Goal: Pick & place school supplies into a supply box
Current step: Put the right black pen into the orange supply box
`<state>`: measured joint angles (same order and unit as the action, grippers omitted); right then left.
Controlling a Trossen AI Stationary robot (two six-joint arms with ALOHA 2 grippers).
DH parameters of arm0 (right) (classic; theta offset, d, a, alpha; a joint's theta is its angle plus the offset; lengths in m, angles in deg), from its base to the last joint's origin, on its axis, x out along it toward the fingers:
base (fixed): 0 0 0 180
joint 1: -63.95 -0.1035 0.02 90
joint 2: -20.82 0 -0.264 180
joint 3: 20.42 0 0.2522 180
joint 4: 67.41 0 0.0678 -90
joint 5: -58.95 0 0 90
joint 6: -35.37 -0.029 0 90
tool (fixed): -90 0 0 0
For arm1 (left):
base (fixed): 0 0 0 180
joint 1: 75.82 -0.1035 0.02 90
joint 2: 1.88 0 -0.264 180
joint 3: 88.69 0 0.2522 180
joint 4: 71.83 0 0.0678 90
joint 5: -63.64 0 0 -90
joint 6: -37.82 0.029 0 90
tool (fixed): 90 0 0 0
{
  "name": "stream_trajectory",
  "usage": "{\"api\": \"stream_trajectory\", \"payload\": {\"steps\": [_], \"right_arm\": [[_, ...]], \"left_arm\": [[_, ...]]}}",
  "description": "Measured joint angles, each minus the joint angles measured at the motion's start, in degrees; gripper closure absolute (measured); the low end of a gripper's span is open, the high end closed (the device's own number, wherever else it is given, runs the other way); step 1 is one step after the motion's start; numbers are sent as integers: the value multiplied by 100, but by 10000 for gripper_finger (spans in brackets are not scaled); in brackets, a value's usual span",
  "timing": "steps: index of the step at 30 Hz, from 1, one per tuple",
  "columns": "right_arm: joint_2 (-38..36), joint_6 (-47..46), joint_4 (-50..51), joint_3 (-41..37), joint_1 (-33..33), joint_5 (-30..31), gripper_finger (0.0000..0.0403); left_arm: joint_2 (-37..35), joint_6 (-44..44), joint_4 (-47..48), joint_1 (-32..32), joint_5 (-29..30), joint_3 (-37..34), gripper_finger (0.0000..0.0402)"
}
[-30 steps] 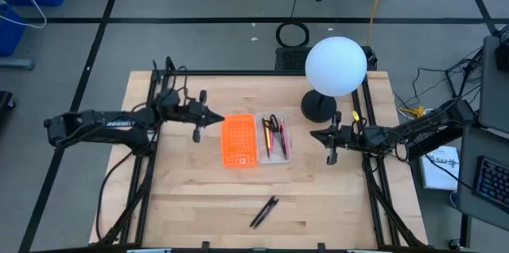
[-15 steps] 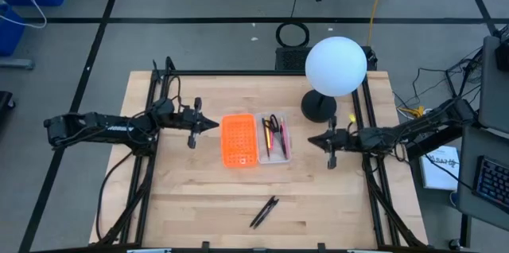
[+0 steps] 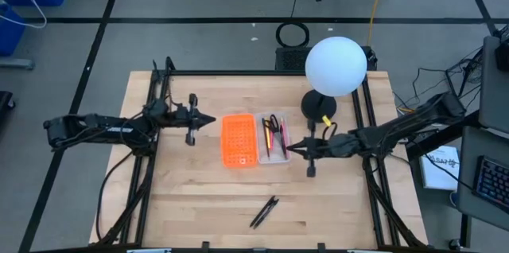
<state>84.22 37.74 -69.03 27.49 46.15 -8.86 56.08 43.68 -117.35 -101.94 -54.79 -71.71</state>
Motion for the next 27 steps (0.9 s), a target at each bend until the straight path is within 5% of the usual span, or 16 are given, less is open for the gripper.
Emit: {"api": "stream_trajectory", "payload": {"steps": [11,17,27], "right_arm": [[290,279,-24,53,35,14,403],[266,-56,33,53,-14,12,403],[269,-365,60,53,-64,22,403]], "left_arm": [[-487,-438,-257,-724,-676,-268,400],[-1550,-535,81,-640,-1099,-266,401],[-3774,-250,2891,363,3,-265,401]]}}
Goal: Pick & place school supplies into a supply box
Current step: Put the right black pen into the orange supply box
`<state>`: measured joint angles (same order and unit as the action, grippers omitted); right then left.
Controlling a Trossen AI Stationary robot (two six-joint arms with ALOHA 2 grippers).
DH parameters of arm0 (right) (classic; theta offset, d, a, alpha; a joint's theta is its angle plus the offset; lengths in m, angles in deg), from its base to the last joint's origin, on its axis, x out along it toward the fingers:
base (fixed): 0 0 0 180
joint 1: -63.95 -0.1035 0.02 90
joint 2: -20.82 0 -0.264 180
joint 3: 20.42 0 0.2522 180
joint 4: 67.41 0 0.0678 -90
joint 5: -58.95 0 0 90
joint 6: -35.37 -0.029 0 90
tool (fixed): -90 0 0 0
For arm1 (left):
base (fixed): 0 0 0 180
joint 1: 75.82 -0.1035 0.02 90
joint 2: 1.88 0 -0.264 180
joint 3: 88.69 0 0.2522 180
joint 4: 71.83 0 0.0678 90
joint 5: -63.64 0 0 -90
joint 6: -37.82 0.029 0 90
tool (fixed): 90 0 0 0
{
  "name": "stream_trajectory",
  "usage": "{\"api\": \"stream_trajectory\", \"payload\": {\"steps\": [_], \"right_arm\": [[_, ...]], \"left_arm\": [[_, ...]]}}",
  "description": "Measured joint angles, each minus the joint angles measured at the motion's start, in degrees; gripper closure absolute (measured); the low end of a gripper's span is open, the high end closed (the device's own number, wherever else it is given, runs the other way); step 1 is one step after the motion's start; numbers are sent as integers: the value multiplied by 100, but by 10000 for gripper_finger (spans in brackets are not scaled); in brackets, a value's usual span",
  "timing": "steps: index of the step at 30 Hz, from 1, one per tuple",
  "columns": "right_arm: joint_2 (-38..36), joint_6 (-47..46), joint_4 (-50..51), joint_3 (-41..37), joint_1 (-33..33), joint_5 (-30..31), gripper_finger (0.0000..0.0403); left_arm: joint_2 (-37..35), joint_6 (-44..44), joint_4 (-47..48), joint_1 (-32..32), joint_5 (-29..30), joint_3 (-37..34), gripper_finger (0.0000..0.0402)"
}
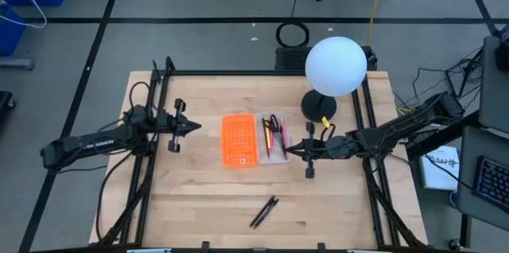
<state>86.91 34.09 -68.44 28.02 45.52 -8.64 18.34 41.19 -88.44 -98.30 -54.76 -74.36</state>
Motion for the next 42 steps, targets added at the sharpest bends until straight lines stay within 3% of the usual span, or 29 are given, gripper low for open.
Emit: {"api": "stream_trajectory", "payload": {"steps": [8,16,21,24,26,32,34,38,42], "right_arm": [[0,-204,-127,2,-30,2,403],[33,-77,-459,6,101,2,403],[382,87,-1075,46,98,-18,403],[885,159,-1125,534,-40,-306,403],[1312,112,-536,1154,-206,-332,403],[2983,-844,3543,3690,-770,-437,403],[3504,-1147,4291,4392,-900,-736,403],[4222,-1396,4088,5156,-1101,-1397,403],[4560,-1177,3638,5233,-1352,-1760,403]], "left_arm": [[-1387,519,1592,926,1601,6,401],[-1536,994,2466,1780,3388,4,401],[-1538,1098,2121,2027,3232,4,394],[-1538,1129,1862,2076,2922,4,378],[-1538,1134,1682,2075,2815,4,370],[-1538,1104,1609,2075,2840,4,357],[-1538,1091,1597,2075,2841,4,356],[-1538,830,1730,2075,2841,4,356],[-1536,662,2049,2075,2844,4,356]]}}
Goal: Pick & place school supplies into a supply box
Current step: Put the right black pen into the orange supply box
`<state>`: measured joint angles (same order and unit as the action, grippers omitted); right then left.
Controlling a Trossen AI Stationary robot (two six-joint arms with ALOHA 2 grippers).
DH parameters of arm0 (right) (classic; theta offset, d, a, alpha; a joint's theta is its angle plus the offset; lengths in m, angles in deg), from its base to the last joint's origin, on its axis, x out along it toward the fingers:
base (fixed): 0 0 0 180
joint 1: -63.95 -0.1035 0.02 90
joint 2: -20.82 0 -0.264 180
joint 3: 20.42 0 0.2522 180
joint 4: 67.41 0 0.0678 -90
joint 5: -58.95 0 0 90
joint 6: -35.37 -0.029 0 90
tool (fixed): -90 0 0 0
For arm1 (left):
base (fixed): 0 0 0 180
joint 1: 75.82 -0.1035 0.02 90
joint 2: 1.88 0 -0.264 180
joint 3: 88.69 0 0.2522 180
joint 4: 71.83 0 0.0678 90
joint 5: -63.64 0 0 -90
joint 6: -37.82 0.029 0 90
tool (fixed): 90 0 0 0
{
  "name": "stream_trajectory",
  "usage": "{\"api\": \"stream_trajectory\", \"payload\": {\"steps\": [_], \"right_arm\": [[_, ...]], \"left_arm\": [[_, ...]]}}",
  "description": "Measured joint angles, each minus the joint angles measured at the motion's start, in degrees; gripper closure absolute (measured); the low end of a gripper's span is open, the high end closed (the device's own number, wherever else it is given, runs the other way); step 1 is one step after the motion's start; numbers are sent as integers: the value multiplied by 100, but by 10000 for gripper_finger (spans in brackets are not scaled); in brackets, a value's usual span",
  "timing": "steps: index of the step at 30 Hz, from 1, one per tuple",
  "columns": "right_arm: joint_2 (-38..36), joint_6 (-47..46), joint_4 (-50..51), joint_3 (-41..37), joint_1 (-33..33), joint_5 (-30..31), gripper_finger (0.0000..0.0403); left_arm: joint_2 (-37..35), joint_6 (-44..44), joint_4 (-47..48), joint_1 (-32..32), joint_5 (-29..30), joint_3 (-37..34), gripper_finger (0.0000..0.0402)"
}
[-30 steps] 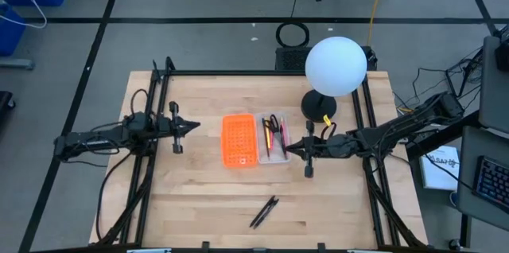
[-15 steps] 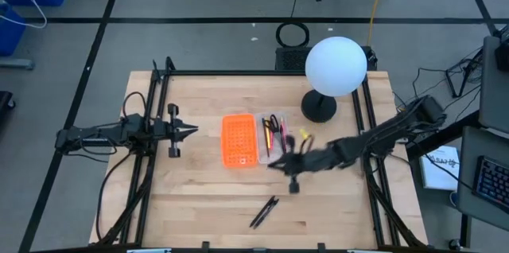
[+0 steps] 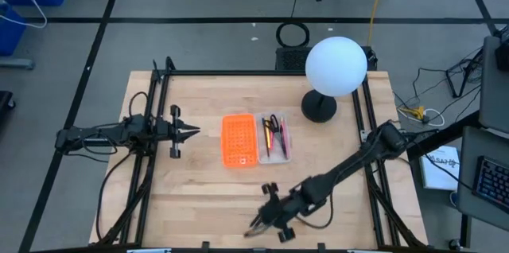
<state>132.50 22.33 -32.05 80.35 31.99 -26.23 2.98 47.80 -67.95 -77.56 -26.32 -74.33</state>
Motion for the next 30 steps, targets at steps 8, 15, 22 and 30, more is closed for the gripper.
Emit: {"api": "stream_trajectory", "payload": {"steps": [8,15,22,30], "right_arm": [[98,-483,94,-92,-221,-23,403],[98,-80,111,-382,-310,405,400],[98,586,-108,-475,-324,1229,376],[97,-234,-260,-495,-311,994,383]], "left_arm": [[0,-326,22,-2,1,0,355],[0,-270,214,-4,21,0,355],[2,-281,249,-4,198,0,355],[2,-278,339,-4,203,0,355]]}}
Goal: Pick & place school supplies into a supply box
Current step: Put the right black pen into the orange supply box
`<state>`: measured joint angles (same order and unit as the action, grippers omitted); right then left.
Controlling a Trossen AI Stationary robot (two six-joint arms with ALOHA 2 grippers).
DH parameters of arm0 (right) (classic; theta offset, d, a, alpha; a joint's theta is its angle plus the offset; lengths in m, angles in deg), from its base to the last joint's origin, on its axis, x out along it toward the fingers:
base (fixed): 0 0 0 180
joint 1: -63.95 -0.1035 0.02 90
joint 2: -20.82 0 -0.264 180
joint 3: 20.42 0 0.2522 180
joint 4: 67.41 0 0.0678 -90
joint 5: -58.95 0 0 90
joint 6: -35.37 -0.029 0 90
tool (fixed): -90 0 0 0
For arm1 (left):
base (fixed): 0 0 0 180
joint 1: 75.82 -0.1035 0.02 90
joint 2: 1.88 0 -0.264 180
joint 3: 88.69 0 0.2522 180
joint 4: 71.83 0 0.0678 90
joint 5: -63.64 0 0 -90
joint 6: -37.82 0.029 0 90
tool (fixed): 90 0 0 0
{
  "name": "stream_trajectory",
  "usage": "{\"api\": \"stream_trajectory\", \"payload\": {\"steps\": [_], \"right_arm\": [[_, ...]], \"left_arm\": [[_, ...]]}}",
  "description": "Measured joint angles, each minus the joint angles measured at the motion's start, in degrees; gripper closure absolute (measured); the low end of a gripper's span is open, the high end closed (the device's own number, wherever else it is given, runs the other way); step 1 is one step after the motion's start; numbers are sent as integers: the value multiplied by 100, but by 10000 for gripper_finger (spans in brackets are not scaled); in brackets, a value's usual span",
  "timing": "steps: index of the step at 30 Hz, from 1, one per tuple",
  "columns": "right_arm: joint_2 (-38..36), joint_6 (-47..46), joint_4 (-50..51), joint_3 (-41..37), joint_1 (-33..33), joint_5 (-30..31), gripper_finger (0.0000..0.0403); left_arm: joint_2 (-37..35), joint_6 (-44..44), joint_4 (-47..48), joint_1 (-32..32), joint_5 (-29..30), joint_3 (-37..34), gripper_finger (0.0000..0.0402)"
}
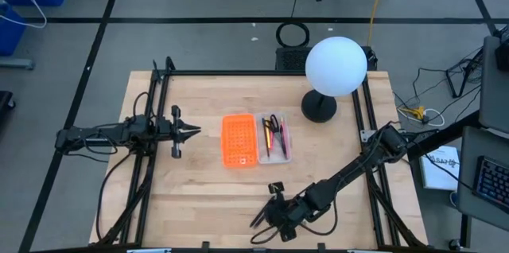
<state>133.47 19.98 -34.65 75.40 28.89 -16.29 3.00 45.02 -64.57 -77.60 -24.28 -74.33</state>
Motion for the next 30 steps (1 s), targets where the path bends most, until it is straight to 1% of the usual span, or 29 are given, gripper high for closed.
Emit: {"api": "stream_trajectory", "payload": {"steps": [4,8,11,14,17,21,23,26,30], "right_arm": [[1,-495,269,-6,167,17,392],[1,-364,113,114,328,-269,394],[-10,-472,78,179,405,-347,394],[-2,-492,113,177,451,-289,394],[71,-341,53,179,422,-277,394],[161,91,135,170,285,-301,394],[167,115,236,170,204,-305,394],[165,-219,294,173,93,-304,385],[165,-330,333,173,-3,-279,353]], "left_arm": [[0,42,0,0,3,0,355],[1,173,0,0,110,0,355],[1,210,0,0,221,0,355],[1,210,2,0,341,0,355],[1,271,54,0,397,0,355],[-2,282,91,0,401,0,355],[-2,282,84,0,399,0,355],[-2,282,124,-1,400,0,355],[-2,282,123,0,401,0,355]]}}
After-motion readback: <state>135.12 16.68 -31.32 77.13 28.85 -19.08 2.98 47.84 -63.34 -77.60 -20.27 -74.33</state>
